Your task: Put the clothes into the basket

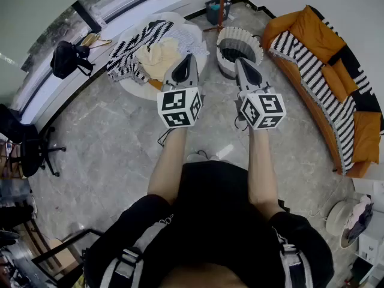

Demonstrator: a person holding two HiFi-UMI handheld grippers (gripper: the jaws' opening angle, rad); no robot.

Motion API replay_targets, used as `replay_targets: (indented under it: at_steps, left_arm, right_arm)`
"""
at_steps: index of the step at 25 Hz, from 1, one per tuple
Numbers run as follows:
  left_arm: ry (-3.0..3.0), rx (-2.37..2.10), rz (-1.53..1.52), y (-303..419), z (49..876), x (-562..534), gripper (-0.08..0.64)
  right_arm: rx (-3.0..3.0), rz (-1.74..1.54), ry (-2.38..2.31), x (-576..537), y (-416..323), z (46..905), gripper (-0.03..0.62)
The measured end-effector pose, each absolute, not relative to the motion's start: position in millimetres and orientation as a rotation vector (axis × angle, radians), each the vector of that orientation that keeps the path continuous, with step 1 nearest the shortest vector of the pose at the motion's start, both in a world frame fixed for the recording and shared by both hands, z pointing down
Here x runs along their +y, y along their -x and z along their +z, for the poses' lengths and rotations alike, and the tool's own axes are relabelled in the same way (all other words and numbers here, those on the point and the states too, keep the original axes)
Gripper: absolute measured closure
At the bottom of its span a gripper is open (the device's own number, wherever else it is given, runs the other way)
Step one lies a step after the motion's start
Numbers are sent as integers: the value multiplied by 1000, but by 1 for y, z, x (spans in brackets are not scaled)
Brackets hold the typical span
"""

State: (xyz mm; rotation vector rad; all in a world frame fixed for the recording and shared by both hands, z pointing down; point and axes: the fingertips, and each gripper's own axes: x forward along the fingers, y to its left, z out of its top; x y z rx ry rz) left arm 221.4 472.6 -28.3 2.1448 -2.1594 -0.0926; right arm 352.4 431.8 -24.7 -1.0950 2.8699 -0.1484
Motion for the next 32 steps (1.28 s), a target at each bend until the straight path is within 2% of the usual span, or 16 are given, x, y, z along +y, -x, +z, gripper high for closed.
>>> replay_targets:
  at_steps: [7,20,32]
  left_arm:
    - [-2160,-2169,-92,-238,-28,472,551]
    - [-2044,-2231,-132,-218,-14,455,551]
    - [-1912,-2273,-171,-106,21,353,551]
  right_arm:
    - [2766,-158,1153,420,-384,-33,580]
    - [2821,-193,1042,393,-377,-18,580]
    - [2896,-236,960,280,-268,15,580]
